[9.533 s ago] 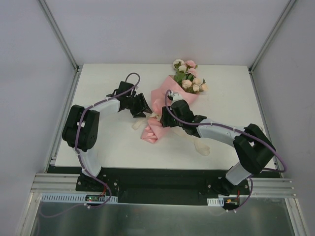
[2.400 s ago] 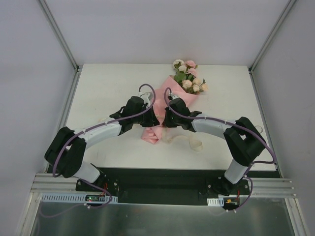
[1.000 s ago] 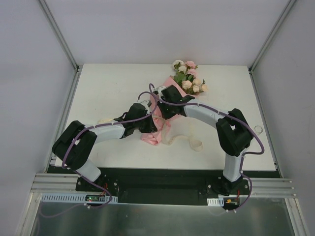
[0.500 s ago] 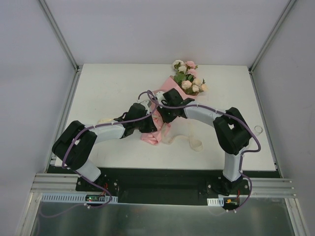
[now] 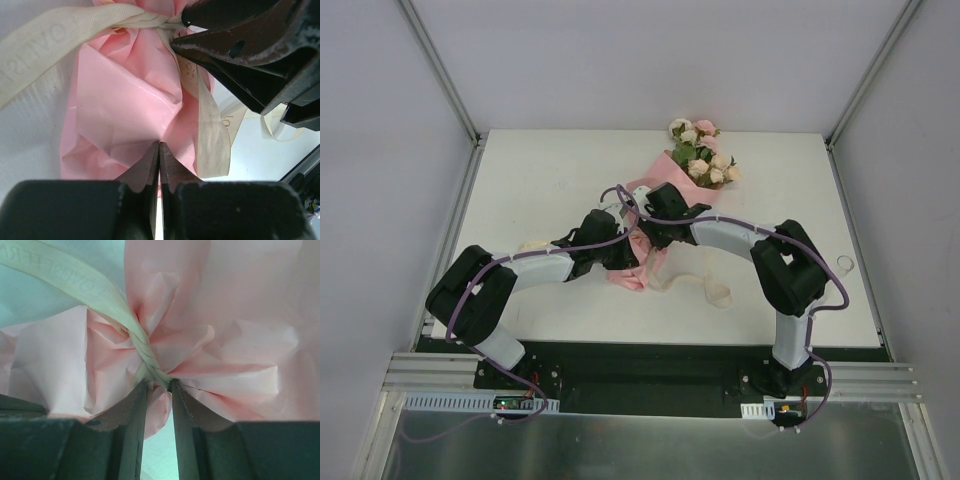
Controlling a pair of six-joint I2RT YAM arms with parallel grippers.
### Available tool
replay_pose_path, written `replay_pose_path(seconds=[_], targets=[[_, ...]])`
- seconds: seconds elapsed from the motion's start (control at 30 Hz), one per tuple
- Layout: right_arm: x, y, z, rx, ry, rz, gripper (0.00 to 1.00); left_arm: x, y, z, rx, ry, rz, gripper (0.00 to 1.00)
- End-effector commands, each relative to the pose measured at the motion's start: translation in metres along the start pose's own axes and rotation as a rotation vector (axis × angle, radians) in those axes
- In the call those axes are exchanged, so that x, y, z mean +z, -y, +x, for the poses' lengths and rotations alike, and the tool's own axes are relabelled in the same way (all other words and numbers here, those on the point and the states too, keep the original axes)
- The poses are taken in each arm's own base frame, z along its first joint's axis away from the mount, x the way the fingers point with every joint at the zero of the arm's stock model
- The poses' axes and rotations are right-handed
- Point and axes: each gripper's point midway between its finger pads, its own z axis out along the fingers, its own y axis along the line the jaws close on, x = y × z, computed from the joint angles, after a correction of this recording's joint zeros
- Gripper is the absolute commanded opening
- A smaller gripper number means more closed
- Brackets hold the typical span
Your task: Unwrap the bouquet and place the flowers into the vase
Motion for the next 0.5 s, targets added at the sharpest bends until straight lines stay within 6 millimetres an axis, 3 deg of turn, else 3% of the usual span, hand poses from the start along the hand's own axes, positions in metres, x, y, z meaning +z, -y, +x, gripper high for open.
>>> replay_pose_path(seconds=[0.0, 0.23, 0.43, 0.47], targets=[[-0.019, 0.012, -0.024, -0.068, 0.085, 0.074, 0.29, -0.002, 0.003, -0.002, 0.023, 0.007, 0.007, 0.0], [-0.029, 0.012, -0.033, -0.07, 0.122, 0.067, 0.29, -0.001, 0.003, -0.001, 0.021, 0.0, 0.004, 0.0], [-0.011, 0.017, -0.029, -0.07, 0.09, 0.053, 0.3, -0.001, 0.002, -0.002, 0.02, 0.001, 0.003, 0.0], [-0.006, 0.011, -0.026, -0.073, 0.082, 0.016, 0.3, -0.001, 0.002, -0.002, 0.02, 0.001, 0.003, 0.0]])
